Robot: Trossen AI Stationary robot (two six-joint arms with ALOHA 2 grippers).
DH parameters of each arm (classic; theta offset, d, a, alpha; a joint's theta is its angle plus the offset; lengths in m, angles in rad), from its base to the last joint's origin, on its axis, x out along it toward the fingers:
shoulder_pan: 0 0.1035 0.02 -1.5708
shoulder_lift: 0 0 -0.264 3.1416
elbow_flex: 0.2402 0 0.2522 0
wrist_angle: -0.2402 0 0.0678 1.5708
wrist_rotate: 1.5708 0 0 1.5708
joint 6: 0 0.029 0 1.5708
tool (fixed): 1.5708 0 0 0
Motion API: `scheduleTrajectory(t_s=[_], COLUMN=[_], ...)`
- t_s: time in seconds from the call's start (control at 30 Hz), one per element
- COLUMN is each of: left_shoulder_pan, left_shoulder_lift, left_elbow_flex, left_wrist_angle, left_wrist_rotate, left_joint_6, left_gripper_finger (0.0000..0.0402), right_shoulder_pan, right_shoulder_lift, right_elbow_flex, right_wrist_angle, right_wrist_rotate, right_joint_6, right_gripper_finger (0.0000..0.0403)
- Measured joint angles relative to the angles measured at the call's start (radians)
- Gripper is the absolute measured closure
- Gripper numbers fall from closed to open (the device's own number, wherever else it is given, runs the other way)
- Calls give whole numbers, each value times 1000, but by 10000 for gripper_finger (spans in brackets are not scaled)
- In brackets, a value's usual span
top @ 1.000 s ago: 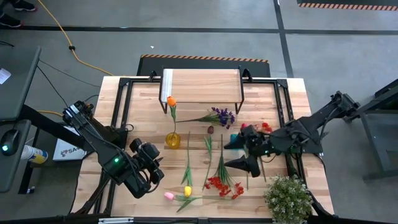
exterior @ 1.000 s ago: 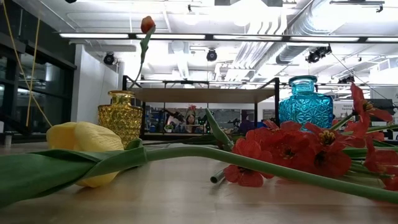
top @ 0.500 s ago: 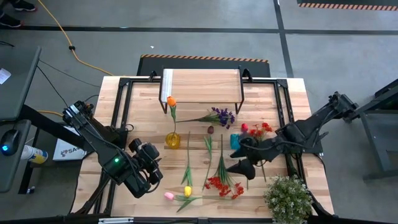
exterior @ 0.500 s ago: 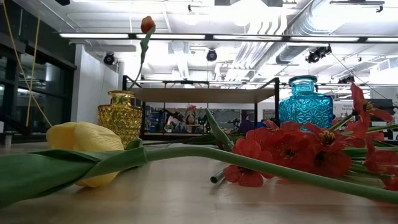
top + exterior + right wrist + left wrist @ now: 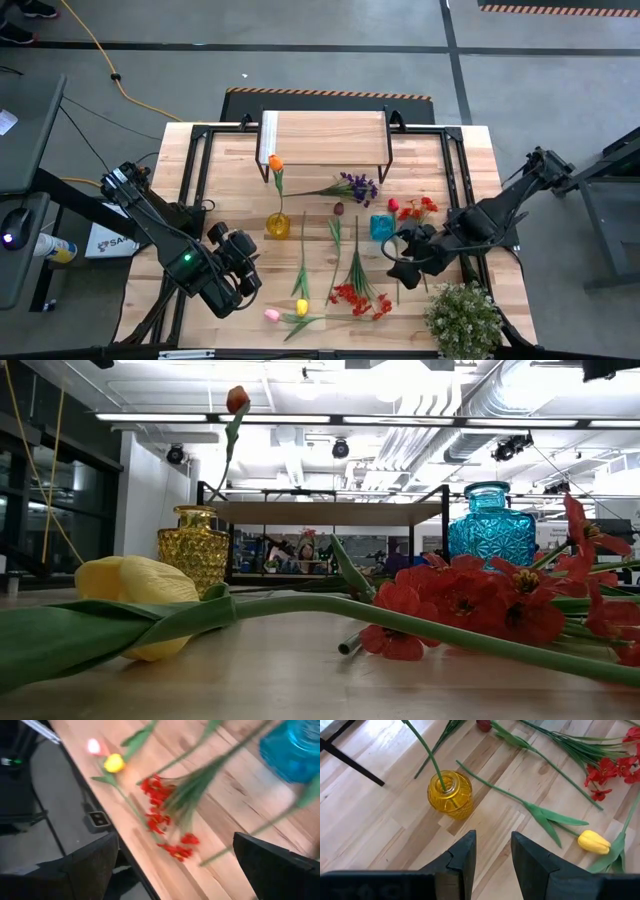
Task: Pick and place flowers into a vace then onto a shelf
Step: Put the red tulip into the yellow vase
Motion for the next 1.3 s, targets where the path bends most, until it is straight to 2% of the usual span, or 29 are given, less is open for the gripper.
scheduleTrajectory(t_s=[0.3,0.67,0.87,1.03,1.3], left_shoulder_pan=[0,0,0,0,0], left_shoulder_lift=[0,0,0,0,0], left_elbow_flex=[0,-1,-1,-1,-1], left_wrist_angle=[1,1,1,1,2], left_wrist_rotate=[0,-1,-1,-1,-1], left_joint_6=[-1,-1,-1,-1,-1], left_gripper_finger=[245,245,245,245,245], right_shoulder_pan=[0,-1,-8,-38,-104], right_shoulder_lift=[0,0,0,0,0], right_elbow_flex=[-20,-210,-320,-399,-458], right_wrist_angle=[-33,32,162,248,273], right_wrist_rotate=[57,-83,-79,-118,-136], right_joint_6=[1,97,115,143,178], right_gripper_finger=[20,20,20,20,20])
